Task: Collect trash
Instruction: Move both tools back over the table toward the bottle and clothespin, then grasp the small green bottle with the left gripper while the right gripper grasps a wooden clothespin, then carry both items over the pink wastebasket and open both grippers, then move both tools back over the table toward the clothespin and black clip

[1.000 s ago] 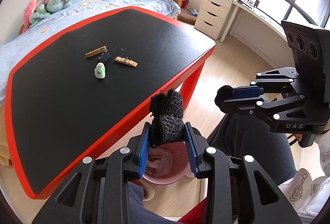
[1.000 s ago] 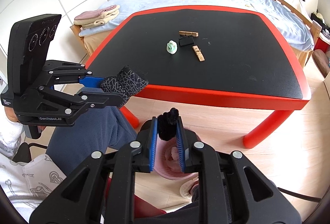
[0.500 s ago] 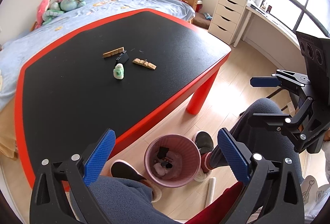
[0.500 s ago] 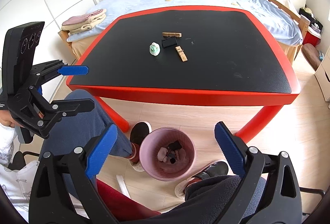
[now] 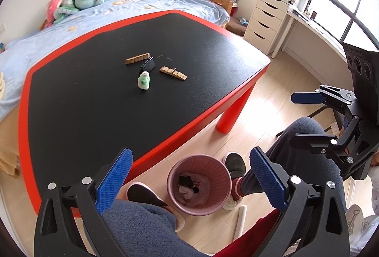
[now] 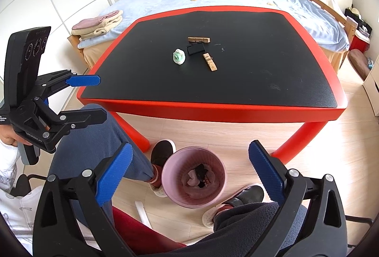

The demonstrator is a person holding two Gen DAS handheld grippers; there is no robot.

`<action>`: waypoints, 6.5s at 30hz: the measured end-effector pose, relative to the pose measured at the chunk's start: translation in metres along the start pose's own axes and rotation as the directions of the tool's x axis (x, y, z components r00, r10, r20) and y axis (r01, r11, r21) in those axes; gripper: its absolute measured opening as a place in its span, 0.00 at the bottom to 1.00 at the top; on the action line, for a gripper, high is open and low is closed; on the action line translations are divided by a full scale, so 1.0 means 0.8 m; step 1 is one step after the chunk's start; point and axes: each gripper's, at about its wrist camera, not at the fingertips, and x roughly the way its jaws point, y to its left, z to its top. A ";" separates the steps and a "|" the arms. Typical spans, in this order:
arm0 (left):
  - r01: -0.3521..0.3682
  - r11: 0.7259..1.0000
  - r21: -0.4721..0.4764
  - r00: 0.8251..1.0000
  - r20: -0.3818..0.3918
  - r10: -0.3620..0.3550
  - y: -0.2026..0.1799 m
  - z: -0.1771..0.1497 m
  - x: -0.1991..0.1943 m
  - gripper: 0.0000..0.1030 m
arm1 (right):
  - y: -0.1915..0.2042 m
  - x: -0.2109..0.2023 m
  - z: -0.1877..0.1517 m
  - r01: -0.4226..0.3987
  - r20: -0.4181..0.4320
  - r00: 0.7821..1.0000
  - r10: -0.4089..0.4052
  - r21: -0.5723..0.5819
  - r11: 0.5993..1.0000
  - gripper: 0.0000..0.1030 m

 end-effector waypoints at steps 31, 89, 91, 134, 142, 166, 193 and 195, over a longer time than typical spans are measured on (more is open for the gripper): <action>-0.044 0.998 -0.049 0.999 0.005 0.044 0.079 0.076 0.050 0.93 | -0.018 0.076 0.118 0.011 -0.025 1.000 -0.014 -0.118 0.993 0.96; -0.023 0.999 0.033 0.996 -0.080 0.026 0.107 0.108 0.139 0.16 | -0.043 0.202 0.180 0.020 -0.088 0.995 -0.039 -0.210 0.978 0.13; -0.022 0.999 0.037 0.997 -0.073 0.024 0.102 0.107 0.130 0.16 | -0.042 0.192 0.179 0.020 -0.082 0.996 -0.038 -0.206 0.978 0.13; 0.091 0.992 0.086 0.994 -0.069 -0.085 -0.025 0.000 0.029 0.16 | 0.017 0.019 0.008 -0.021 -0.073 0.997 0.012 -0.124 0.992 0.13; 0.095 0.991 0.093 0.994 -0.069 -0.089 -0.032 -0.006 0.025 0.24 | 0.015 0.014 0.003 -0.040 -0.069 0.997 0.032 -0.116 0.992 0.14; -0.015 0.999 0.035 0.999 -0.028 0.016 0.006 0.002 0.013 0.93 | 0.003 0.016 0.009 0.030 -0.052 0.998 -0.036 -0.105 0.994 0.94; -0.043 0.998 0.044 0.999 0.007 0.043 0.097 0.084 0.042 0.93 | 0.000 0.071 0.111 0.014 -0.005 1.000 -0.014 -0.156 0.988 0.96; -0.047 0.997 0.054 0.999 0.001 0.047 0.109 0.093 0.052 0.93 | -0.002 0.082 0.123 0.011 -0.009 1.000 -0.013 -0.159 0.987 0.96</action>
